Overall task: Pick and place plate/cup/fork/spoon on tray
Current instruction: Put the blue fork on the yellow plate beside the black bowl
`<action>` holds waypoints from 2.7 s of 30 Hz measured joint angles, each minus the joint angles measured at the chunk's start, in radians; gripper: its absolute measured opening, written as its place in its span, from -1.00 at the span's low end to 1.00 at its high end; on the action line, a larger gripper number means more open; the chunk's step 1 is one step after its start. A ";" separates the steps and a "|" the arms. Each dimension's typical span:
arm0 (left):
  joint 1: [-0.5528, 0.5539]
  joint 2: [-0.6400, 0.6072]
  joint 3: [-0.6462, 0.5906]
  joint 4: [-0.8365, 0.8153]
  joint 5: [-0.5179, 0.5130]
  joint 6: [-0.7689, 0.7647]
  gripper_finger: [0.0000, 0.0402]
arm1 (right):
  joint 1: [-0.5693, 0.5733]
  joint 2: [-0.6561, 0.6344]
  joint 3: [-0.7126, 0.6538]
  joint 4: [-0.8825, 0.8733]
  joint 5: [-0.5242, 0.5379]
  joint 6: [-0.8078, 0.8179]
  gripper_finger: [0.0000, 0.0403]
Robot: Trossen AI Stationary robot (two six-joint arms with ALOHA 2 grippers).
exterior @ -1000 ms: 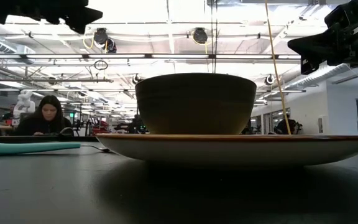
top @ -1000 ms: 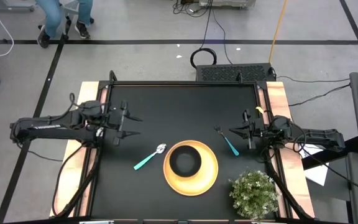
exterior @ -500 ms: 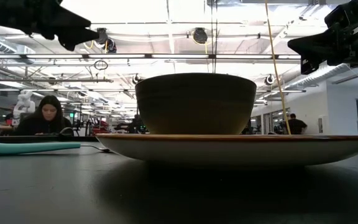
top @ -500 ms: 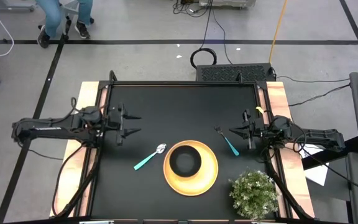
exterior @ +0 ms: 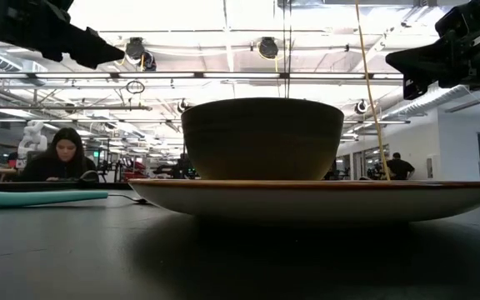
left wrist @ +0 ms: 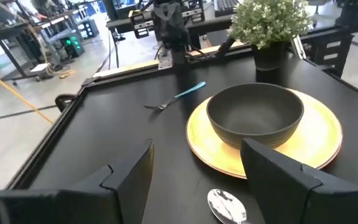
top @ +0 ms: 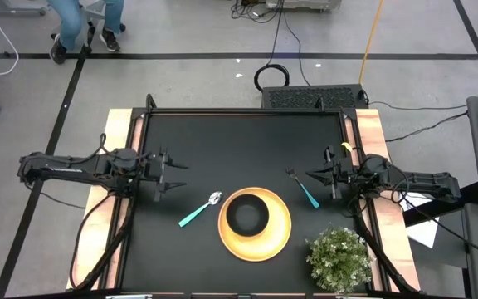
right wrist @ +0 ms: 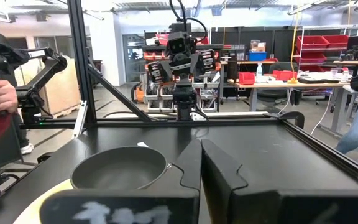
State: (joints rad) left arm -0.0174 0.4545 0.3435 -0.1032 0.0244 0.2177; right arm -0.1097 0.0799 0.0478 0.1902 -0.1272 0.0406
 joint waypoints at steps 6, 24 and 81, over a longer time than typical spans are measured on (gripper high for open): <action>0.000 -0.033 0.000 -0.001 0.029 0.030 0.22 | 0.000 0.000 0.000 0.000 0.000 0.000 -1.00; 0.003 -0.314 -0.151 -0.004 0.021 -0.073 0.22 | 0.000 0.000 0.000 0.017 0.000 0.000 -1.00; 0.005 -0.337 -0.302 0.041 -0.105 -0.068 -0.96 | 0.000 0.000 0.000 -0.024 0.000 -0.085 -1.00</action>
State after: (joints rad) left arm -0.0124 0.1177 0.0415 -0.0620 -0.0803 0.1500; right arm -0.1095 0.0803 0.0475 0.1664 -0.1276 -0.0446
